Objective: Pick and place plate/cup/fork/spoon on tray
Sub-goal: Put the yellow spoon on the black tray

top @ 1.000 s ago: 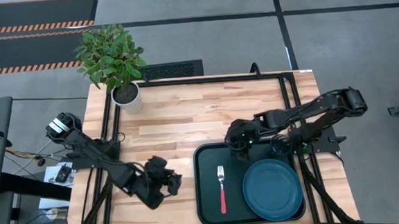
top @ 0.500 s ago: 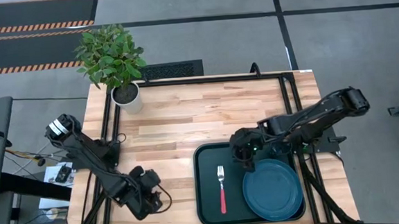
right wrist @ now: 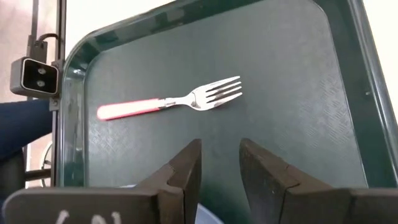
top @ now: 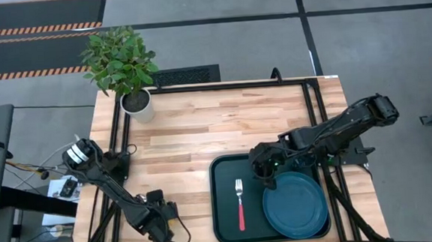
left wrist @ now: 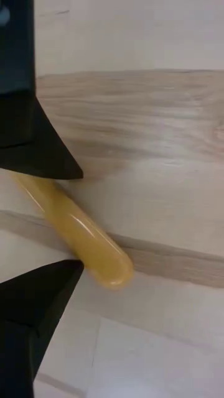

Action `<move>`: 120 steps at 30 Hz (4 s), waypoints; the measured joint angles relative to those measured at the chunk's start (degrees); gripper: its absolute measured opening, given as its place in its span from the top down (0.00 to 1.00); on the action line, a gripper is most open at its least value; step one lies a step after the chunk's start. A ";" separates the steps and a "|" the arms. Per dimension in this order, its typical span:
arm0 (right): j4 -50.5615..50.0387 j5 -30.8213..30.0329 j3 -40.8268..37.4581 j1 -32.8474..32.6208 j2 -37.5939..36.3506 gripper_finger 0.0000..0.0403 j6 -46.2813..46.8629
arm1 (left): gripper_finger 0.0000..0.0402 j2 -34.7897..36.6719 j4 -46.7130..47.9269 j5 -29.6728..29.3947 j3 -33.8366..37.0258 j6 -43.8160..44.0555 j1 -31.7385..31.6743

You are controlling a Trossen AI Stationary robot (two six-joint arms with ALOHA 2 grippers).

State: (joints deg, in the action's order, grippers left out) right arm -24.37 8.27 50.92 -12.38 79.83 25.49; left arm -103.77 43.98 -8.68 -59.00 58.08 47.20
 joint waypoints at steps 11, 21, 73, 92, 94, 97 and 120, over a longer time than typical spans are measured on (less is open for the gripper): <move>0.38 -1.09 0.00 -0.02 0.00 0.69 0.19 | 0.91 -0.17 0.41 0.82 0.07 3.56 -0.26; 4.06 -1.09 0.00 -1.28 0.00 0.70 1.64 | 0.98 -0.94 9.56 -17.59 -7.32 16.96 -0.68; 29.45 -62.07 -0.02 -40.35 -2.71 0.60 20.61 | 1.00 -1.38 -90.97 -41.52 -20.81 -38.57 -17.30; 47.77 -59.27 -0.02 -32.46 -4.83 0.47 2.70 | 1.00 -1.35 -124.88 -33.59 -12.54 -61.88 -18.71; 48.02 -58.67 -0.02 -31.23 -4.83 0.48 2.50 | 1.00 -1.35 -125.70 -33.57 -12.54 -62.70 -18.73; 48.35 -56.25 -0.02 -29.99 -4.83 0.48 2.52 | 1.00 -1.35 -126.02 -33.58 -12.54 -63.04 -18.73; 48.93 -50.71 -0.02 -27.55 -4.79 0.97 0.44 | 1.00 -1.31 -124.81 -30.34 -12.57 -60.30 -20.15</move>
State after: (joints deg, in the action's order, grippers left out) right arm 24.56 -42.44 50.89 -39.94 75.05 25.93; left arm -105.08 -80.83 -39.02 -71.57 -2.22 27.05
